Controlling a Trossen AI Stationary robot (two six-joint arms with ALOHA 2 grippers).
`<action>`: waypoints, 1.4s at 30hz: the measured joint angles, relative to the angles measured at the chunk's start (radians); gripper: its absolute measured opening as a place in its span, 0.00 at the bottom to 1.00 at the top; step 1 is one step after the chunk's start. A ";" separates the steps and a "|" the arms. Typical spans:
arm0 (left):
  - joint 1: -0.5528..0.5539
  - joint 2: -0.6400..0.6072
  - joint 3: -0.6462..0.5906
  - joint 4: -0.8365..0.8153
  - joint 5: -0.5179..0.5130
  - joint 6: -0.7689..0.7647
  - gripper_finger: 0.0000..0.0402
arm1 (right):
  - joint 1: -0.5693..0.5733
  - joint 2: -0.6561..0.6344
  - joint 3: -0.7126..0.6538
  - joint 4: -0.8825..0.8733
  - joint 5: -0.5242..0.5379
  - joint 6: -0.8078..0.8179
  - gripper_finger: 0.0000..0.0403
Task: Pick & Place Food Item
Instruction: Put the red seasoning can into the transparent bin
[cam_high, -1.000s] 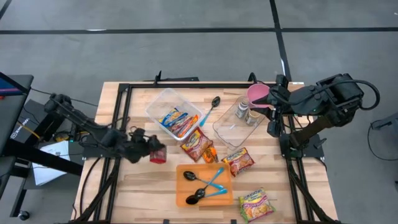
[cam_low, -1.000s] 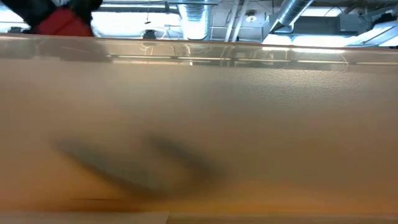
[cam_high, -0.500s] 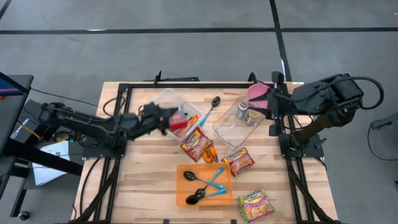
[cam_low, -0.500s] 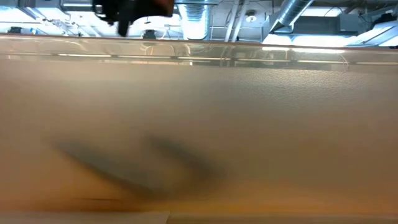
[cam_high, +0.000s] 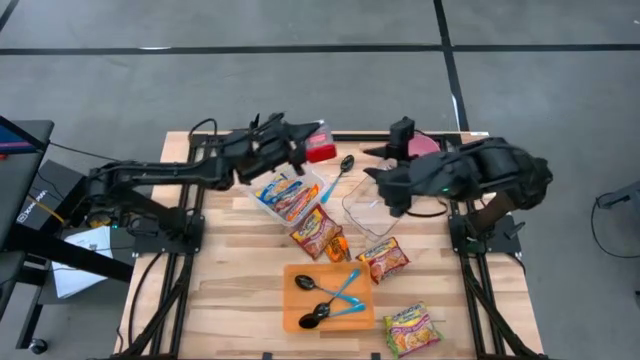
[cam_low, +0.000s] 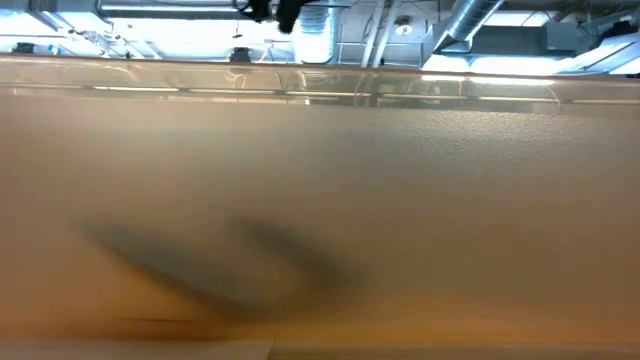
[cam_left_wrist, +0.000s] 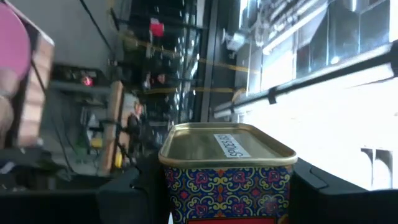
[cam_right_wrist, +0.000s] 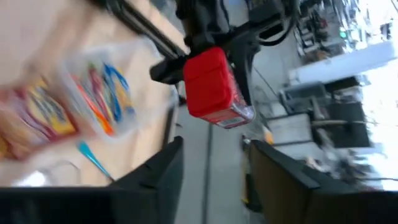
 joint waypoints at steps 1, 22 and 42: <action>0.005 0.019 0.026 -0.001 0.020 0.000 0.47 | -0.001 0.005 0.000 0.001 0.020 -0.018 0.50; 0.025 0.215 0.294 -0.004 0.223 -0.048 0.47 | 0.031 0.010 0.001 0.181 0.104 -0.338 0.81; -0.028 0.213 0.294 0.013 0.250 -0.054 0.47 | -0.020 0.078 0.002 0.143 0.060 -0.321 0.81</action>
